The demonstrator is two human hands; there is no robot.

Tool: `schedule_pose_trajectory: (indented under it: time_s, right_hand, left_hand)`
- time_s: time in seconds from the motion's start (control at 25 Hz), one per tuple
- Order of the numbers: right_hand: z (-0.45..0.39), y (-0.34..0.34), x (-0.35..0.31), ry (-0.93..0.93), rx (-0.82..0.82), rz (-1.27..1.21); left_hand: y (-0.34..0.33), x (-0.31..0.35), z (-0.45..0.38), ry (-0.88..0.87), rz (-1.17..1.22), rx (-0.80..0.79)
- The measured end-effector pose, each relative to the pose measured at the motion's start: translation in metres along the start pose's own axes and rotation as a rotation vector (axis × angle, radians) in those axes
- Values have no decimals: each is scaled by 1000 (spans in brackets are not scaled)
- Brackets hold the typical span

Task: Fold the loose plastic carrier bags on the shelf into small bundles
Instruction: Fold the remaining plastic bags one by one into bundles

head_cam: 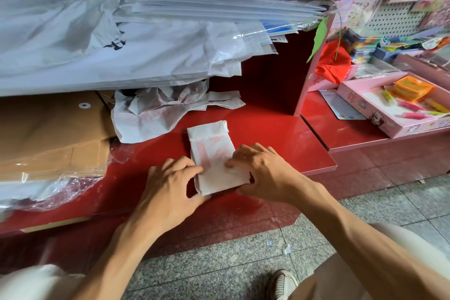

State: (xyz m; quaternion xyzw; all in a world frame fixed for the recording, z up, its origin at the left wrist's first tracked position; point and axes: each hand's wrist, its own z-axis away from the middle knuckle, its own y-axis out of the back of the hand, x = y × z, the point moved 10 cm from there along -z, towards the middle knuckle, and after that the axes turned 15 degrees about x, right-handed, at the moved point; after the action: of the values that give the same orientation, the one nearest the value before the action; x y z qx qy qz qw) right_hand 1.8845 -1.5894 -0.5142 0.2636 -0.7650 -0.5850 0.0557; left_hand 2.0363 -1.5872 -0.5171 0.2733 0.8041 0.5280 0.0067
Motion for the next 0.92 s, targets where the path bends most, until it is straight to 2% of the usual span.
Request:
schedule_pose_trajectory:
  time_s: [0.12,0.2,0.24,0.32,0.4,0.44,0.52,0.56,0.6,0.68,0.76,0.8,0.84,0.92]
  right_hand:
    - [-5,10,6,-156,96,-383]
    - [-4,9,15,-309,164,-414]
    - [-3,9,16,-334,214,-339]
    - [0,9,10,-264,284,-93]
    - [-2,13,-7,-79,304,37]
    - [-2,12,-11,-14,261,49]
    - [0,2,-7,12,45,72]
    - [3,-4,-1,14,-63,108]
    - [5,-5,0,30,-98,97]
    - [1,12,-6,33,55,-160]
    - [-3,21,7,-161,193,-396]
    - [-3,19,14,-276,225,-425]
    - [-2,15,19,-355,244,-380]
    - [0,8,21,-406,232,-119]
  left_hand:
    - [3,-15,-3,220,254,22]
    - [-3,-21,-2,317,275,5]
    - [-1,-24,-4,343,255,57]
    - [8,-20,-8,262,166,196]
    - [-1,-2,-7,77,157,120]
    - [-9,5,-5,-5,152,33]
    - [-19,13,0,-120,70,-56]
    - [-16,16,0,-151,53,-22]
    - [-8,17,-2,-147,89,40]
    - [11,14,-7,-27,244,124]
    - [15,-3,-10,210,406,140]
    - [14,-12,-9,319,468,152]
    - [10,-19,-7,401,496,158]
    - [1,-25,-3,415,307,127]
